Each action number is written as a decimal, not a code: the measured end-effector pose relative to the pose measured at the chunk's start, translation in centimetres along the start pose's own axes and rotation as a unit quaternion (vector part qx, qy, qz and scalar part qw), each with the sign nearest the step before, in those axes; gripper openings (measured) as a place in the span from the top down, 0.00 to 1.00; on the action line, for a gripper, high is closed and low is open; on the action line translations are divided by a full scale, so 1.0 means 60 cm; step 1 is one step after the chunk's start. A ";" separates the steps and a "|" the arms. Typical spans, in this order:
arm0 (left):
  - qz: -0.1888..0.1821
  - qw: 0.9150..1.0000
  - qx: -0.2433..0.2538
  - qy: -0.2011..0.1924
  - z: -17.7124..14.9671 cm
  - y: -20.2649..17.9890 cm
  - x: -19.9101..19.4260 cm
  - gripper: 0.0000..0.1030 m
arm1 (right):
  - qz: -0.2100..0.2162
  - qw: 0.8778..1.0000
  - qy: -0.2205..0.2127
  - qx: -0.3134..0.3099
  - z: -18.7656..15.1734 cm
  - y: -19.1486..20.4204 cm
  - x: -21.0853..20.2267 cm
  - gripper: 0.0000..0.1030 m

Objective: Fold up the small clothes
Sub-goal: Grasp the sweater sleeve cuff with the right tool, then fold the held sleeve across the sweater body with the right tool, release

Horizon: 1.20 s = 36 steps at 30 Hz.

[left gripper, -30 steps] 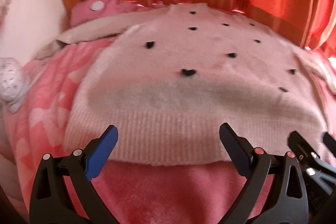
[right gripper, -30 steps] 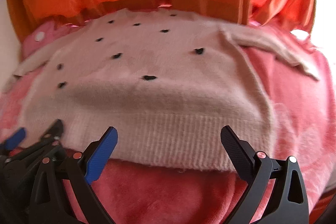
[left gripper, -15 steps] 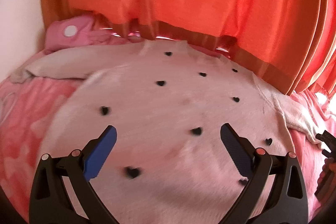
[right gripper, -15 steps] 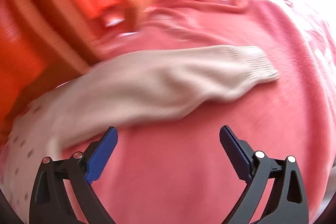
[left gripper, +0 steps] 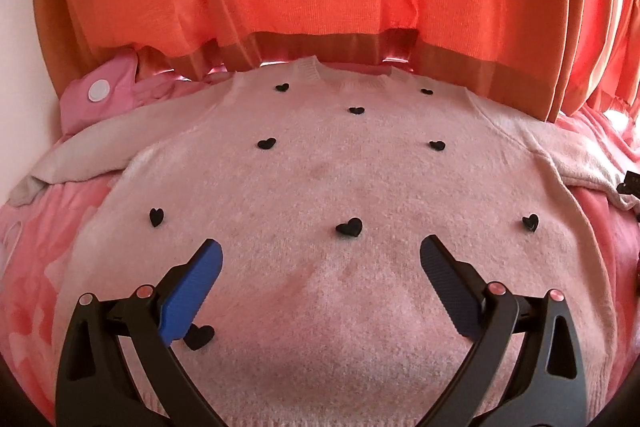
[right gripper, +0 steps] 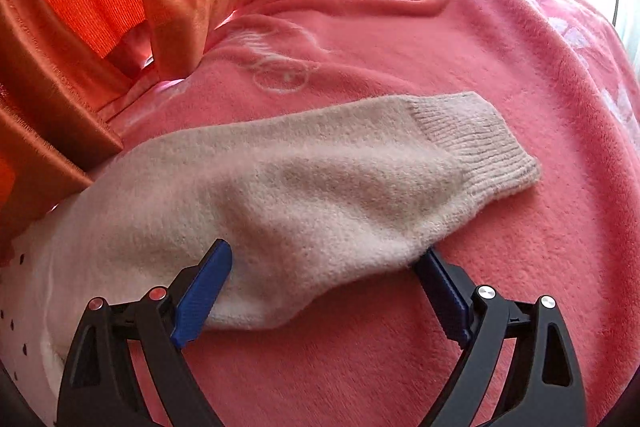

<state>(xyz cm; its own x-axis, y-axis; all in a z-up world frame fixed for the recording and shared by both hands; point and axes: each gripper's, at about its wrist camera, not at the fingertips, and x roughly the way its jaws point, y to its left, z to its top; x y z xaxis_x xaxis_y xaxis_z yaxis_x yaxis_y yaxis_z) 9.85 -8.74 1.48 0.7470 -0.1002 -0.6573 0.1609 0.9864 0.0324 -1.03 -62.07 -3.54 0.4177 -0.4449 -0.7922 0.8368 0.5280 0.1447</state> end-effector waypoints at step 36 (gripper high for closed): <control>0.030 0.998 -0.056 0.017 0.022 0.106 0.015 0.06 | 0.292 0.874 0.001 -0.388 -0.304 0.642 -0.259 0.57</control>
<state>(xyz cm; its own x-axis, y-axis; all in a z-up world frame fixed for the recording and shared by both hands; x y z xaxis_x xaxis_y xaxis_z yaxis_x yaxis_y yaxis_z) 12.37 -2.73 2.10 0.7301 -0.0376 -0.6823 0.0420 0.9991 -0.0101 18.28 -21.61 3.51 0.6925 0.0653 -0.7185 -0.0116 0.9968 0.0794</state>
